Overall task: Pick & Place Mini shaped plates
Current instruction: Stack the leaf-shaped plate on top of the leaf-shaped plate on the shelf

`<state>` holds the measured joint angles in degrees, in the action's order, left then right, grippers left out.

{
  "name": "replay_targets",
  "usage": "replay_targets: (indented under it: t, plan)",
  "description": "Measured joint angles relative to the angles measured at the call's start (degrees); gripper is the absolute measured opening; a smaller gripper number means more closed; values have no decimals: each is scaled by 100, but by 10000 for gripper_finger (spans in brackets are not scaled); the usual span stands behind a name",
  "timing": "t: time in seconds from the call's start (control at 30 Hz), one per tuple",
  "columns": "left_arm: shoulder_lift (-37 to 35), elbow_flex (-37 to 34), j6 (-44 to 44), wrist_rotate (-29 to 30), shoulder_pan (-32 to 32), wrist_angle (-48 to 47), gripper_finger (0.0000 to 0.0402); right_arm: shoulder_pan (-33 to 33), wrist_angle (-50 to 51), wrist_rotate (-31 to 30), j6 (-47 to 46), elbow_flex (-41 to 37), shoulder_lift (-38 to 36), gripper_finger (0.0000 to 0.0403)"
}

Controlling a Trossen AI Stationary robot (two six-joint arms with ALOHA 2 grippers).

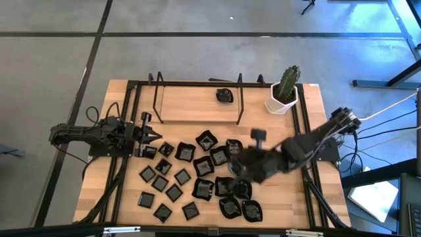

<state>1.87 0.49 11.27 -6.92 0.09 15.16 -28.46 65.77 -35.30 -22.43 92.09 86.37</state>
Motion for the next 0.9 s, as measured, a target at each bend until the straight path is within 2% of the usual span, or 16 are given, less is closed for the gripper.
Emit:
replay_targets:
  t: [0.1,0.17,0.33,0.5,0.57,0.77,0.9]
  plan:
    - [0,0,0,0,0,0,4,573,-26,-250,679,612,0,2]
    - [0,0,0,0,-1,-2,4,1072,-33,-200,1007,960,-2,2]
    - [0,0,59,0,1,-2,4,2995,-66,1187,1693,1657,275,1]
    - [0,0,57,0,1,-2,4,4676,5,2505,2495,2517,1097,1]
    - [0,0,56,0,0,-14,4,5090,242,2909,2875,2955,1532,1]
    - [0,0,258,0,-1,-17,4,5786,891,3222,4048,4140,2855,0]
    - [0,0,289,0,1,-17,4,6069,933,3355,4760,4192,3345,0]
